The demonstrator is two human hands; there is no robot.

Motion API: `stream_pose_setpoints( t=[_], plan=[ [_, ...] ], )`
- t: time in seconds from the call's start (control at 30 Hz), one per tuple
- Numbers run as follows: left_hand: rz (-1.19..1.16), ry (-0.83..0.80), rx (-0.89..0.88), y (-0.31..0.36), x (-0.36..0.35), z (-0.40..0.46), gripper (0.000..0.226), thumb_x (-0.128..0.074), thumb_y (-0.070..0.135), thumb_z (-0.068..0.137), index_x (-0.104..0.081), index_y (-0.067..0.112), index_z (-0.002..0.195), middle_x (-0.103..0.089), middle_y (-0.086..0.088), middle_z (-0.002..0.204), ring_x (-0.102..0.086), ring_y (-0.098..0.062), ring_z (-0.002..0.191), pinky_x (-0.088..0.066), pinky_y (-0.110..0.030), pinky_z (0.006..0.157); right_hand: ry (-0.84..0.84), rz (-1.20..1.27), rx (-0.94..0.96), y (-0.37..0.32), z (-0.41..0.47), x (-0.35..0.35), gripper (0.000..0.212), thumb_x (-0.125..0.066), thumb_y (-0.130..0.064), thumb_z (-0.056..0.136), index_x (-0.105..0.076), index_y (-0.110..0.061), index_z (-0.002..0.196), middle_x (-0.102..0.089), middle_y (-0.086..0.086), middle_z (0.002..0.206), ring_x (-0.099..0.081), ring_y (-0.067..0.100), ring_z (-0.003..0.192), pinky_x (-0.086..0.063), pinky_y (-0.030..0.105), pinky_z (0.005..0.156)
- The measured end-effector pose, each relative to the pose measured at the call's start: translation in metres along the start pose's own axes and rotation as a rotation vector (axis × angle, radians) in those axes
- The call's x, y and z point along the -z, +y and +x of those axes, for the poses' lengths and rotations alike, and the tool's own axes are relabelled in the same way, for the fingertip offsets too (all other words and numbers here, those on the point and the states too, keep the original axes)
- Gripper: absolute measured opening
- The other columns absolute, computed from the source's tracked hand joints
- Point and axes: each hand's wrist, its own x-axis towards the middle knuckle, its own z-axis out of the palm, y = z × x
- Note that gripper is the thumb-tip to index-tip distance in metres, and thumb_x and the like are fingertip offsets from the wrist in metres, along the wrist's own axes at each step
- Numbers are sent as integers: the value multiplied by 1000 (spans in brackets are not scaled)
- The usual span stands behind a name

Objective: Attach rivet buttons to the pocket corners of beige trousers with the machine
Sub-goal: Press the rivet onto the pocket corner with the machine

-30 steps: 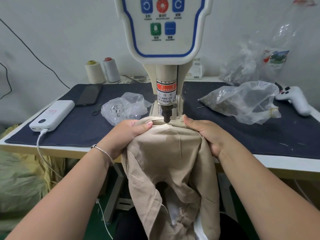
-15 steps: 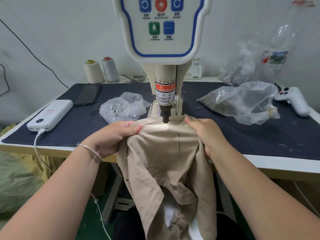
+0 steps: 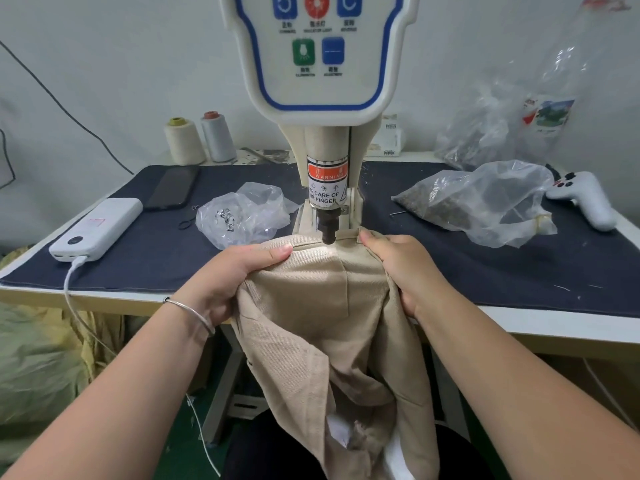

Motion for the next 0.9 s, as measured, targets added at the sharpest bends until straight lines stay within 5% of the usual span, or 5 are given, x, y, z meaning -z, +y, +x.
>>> stream_pose_setpoints(
  t=[0.27, 0.37, 0.63, 0.77, 0.9],
  plan=[
    [77, -10, -14, 2, -5, -5, 43, -84, 32, 69, -78, 12, 106, -75, -20, 105, -73, -27, 83, -59, -30, 66, 6, 8, 7, 5, 1, 7, 57, -63, -31, 93, -53, 22, 109, -55, 9, 90, -52, 22, 79, -39, 33, 71],
    [66, -17, -20, 1, -4, -6, 41, -79, 31, 71, -78, 12, 107, -74, -21, 107, -72, -27, 83, -59, -29, 65, 2, -19, 19, 6, 0, 7, 41, -62, -33, 93, -64, 8, 94, -53, 8, 87, -49, 21, 78, -38, 32, 69],
    [49, 14, -19, 0, 0, -5, 50, -81, 27, 71, -73, 6, 116, -68, -26, 119, -66, -35, 99, -52, -45, 92, 0, -26, 45, 3, -3, 3, 51, -60, -29, 95, -56, 20, 110, -62, 17, 88, -56, 20, 78, -43, 29, 69],
    [59, -7, -10, 1, 0, -7, 53, -82, 27, 71, -70, 3, 117, -71, -23, 108, -68, -30, 87, -58, -34, 73, -16, 7, 35, 4, -4, 5, 54, -60, -31, 95, -55, 21, 105, -59, 14, 89, -52, 21, 79, -41, 32, 71],
    [65, -7, -30, 0, 0, -6, 55, -82, 27, 73, -68, 0, 119, -70, -25, 112, -67, -31, 89, -56, -37, 77, -27, 9, 42, 5, -3, 6, 30, -61, -32, 94, -64, -2, 94, -51, 8, 89, -47, 20, 79, -36, 33, 70]
  ],
)
